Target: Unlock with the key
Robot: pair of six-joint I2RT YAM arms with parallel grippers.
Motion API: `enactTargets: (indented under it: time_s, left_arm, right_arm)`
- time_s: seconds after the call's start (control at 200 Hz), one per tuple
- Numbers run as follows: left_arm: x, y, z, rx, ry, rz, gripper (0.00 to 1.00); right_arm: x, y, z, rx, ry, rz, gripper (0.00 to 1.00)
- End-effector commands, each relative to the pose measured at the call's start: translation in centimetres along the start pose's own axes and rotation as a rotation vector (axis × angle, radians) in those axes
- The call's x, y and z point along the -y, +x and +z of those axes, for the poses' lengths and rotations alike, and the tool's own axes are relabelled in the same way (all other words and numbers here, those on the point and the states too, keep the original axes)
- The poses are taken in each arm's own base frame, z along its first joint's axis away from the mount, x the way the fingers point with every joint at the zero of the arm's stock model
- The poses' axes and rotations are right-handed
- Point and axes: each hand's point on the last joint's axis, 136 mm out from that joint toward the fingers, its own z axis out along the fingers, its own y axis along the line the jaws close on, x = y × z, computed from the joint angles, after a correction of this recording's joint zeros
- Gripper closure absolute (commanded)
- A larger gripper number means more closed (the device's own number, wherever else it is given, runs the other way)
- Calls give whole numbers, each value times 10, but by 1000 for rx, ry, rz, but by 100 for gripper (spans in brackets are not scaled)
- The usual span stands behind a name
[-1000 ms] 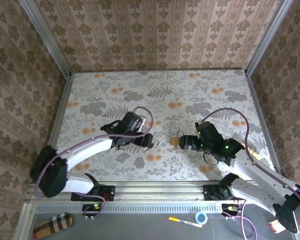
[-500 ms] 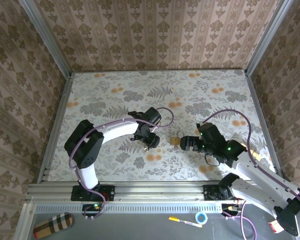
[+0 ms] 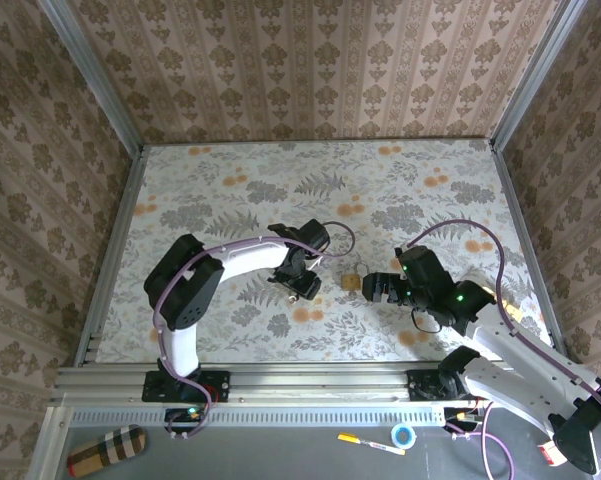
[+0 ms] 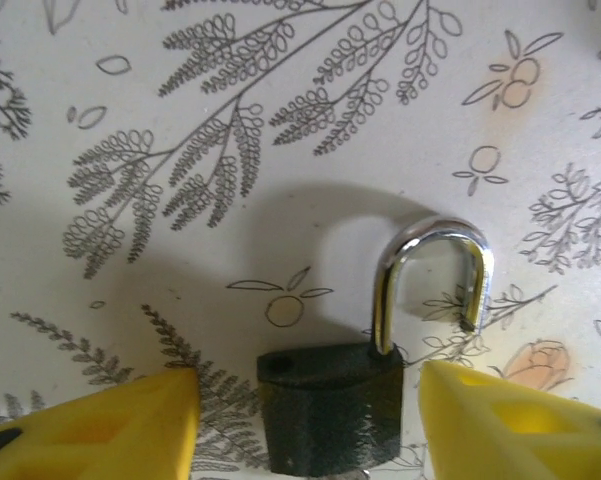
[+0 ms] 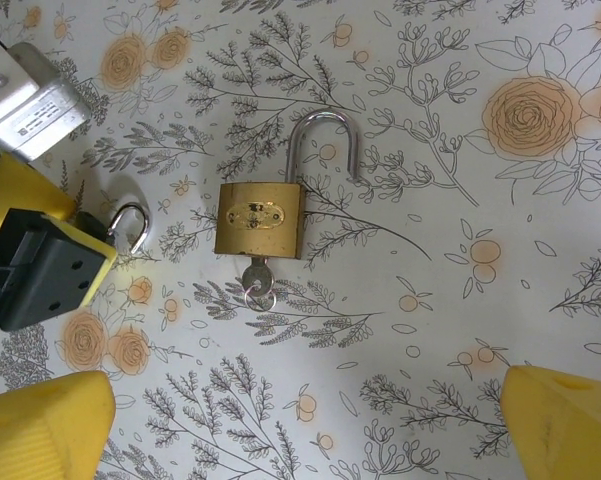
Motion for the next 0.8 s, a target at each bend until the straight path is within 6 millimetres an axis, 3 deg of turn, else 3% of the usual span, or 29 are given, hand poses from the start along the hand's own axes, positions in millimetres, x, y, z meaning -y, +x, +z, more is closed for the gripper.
enactTargets:
  time_s: [0.0, 0.275, 0.795]
  left_arm:
    - [-2, 0, 8, -24, 6, -43, 46]
    - [-14, -5, 14, 8, 31, -176, 62]
    - [-36, -11, 21, 100, 78, -466, 63]
  right_arm:
    - [3, 5, 0, -10, 1, -7, 0]
    - [6, 7, 1, -5, 0, 2, 0]
    - [6, 8, 2, -7, -8, 11, 0]
